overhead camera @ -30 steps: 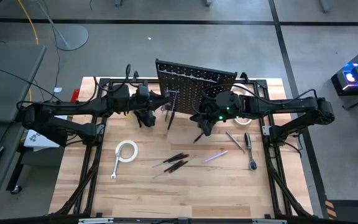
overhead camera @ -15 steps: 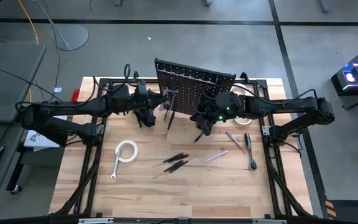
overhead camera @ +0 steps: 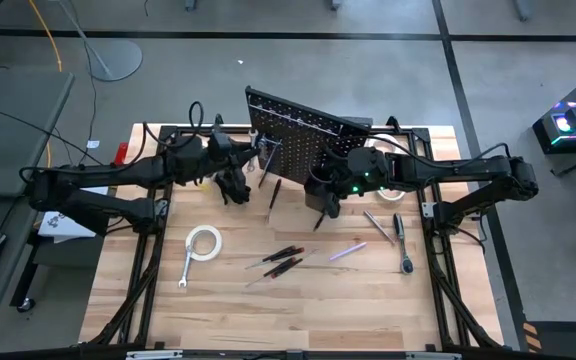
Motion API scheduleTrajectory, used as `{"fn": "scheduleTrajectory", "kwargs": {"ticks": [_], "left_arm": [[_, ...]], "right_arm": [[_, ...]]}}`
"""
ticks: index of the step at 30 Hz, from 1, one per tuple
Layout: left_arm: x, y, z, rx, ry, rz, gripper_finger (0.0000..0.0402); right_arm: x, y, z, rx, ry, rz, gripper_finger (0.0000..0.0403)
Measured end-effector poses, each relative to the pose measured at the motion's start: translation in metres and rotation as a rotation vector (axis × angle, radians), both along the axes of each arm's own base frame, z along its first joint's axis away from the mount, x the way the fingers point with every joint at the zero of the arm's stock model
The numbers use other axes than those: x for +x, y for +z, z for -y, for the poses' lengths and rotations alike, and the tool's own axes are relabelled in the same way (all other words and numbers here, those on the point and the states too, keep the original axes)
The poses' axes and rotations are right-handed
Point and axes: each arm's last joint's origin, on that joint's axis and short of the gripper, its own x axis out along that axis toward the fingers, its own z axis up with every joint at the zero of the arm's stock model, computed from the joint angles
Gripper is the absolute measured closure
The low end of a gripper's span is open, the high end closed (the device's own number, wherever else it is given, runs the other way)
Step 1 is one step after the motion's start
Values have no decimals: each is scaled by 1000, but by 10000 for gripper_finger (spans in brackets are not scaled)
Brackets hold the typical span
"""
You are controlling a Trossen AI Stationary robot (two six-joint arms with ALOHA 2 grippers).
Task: Hang tools onto peg board
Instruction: Hang the silver wrench on the peg board
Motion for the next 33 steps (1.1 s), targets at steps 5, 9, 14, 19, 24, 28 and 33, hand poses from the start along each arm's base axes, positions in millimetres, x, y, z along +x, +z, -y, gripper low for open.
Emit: {"fn": "scheduleTrajectory", "kwargs": {"ticks": [5,9,14,19,24,28,33], "left_arm": [[-1,-2,-1,3,40,-16,296],[-2,-3,-2,1,97,-34,268],[-4,-7,-3,-21,156,-60,241],[-4,-8,-3,-32,162,-61,230],[-5,-10,-3,-69,170,-63,229],[-6,-13,-3,-137,195,-65,229],[-7,-15,-3,-164,210,-69,229]], "right_arm": [[0,0,0,0,0,-1,403],[0,0,0,0,0,-1,403],[0,0,0,-1,0,-1,403],[0,0,0,-1,0,-1,403],[0,0,0,-1,0,-1,403],[0,0,0,-1,0,-2,403],[0,0,0,-1,0,-2,403]]}}
